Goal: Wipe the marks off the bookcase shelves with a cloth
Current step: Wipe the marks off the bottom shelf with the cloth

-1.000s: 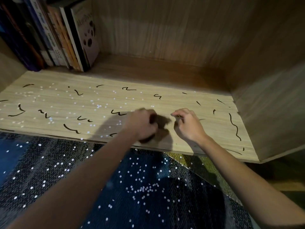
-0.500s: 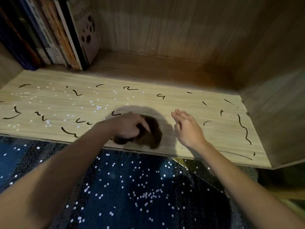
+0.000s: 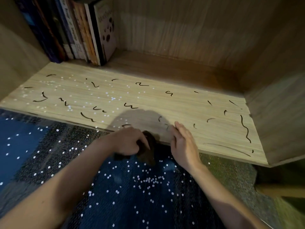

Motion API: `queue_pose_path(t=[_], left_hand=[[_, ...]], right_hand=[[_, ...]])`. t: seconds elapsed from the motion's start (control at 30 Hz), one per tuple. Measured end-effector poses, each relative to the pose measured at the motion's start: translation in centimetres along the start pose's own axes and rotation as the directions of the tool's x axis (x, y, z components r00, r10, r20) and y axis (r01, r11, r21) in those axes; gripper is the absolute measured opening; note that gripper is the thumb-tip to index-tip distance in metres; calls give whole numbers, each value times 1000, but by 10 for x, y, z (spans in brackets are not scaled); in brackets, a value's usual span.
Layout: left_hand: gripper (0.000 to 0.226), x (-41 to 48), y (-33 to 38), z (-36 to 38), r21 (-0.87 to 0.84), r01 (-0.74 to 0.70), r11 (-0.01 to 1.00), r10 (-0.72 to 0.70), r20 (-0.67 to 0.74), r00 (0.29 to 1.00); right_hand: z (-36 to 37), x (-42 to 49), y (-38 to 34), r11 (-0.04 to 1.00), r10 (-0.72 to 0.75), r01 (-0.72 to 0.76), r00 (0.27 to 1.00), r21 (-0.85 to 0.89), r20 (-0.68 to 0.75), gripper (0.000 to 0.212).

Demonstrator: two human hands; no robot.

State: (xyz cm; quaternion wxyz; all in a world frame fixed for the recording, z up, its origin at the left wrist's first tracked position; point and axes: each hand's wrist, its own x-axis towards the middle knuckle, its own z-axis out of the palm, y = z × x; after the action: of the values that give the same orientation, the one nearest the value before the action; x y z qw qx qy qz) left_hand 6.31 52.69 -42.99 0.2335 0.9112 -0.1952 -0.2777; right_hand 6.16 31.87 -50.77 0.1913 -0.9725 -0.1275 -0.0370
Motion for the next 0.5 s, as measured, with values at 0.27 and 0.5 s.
queue_pose_path(t=[0.27, 0.5], left_hand=[[58, 7, 14, 0, 81, 120, 990, -68, -471, 879], [46, -3, 12, 28, -155, 105, 982, -175, -557, 812]], right_hand=[[0, -3, -7, 1000, 7, -7, 1000, -6, -11, 40], [-13, 4, -6, 998, -3, 10, 995, -65, 98, 45]])
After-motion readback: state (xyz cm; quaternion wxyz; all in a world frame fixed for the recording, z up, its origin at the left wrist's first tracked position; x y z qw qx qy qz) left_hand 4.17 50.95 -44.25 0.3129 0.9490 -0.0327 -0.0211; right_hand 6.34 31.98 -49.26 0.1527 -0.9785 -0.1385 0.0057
